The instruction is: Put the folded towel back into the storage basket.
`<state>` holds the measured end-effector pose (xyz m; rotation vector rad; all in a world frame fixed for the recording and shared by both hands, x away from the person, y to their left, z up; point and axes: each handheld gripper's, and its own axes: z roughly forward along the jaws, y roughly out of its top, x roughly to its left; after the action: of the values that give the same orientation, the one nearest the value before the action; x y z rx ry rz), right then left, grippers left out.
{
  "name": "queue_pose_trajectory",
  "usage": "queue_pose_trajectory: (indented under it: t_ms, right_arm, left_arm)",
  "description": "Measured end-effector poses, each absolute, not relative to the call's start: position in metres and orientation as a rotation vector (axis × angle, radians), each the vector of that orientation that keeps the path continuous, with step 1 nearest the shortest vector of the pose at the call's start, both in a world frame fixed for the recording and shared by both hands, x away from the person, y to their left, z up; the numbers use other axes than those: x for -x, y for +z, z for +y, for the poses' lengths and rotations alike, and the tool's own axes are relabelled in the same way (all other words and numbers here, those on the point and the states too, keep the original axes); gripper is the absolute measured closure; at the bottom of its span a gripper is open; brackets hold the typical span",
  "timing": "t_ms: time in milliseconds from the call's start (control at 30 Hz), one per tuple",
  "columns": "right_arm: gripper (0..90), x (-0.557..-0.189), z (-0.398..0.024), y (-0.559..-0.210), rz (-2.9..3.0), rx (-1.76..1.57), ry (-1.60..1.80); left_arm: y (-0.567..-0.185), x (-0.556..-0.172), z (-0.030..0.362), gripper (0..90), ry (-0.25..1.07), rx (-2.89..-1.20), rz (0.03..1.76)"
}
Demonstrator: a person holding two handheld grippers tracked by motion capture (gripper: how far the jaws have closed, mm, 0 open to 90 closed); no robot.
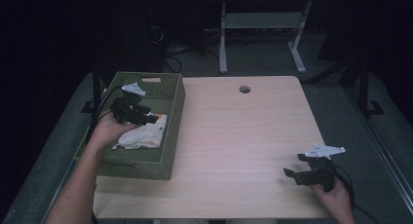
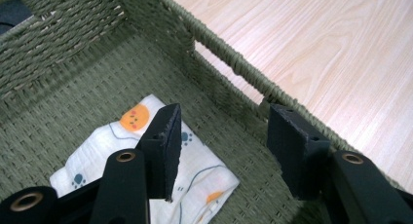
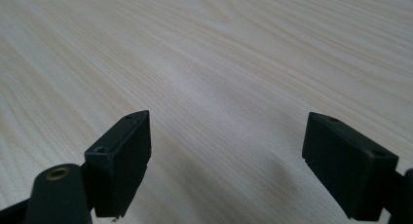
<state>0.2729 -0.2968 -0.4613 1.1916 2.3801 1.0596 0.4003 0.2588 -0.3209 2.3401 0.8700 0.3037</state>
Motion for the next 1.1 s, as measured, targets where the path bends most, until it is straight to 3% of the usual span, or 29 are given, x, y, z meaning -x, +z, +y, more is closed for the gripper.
queue_pose_trajectory:
  t_ms: [1100]
  right_arm:
    - [17.6, -0.272, -0.299, -0.46, 2.377, -1.181, 1.075]
  left_arm:
    - [-0.316, -0.387, 0.178, 37.1, 0.287, -2.297, 0.781]
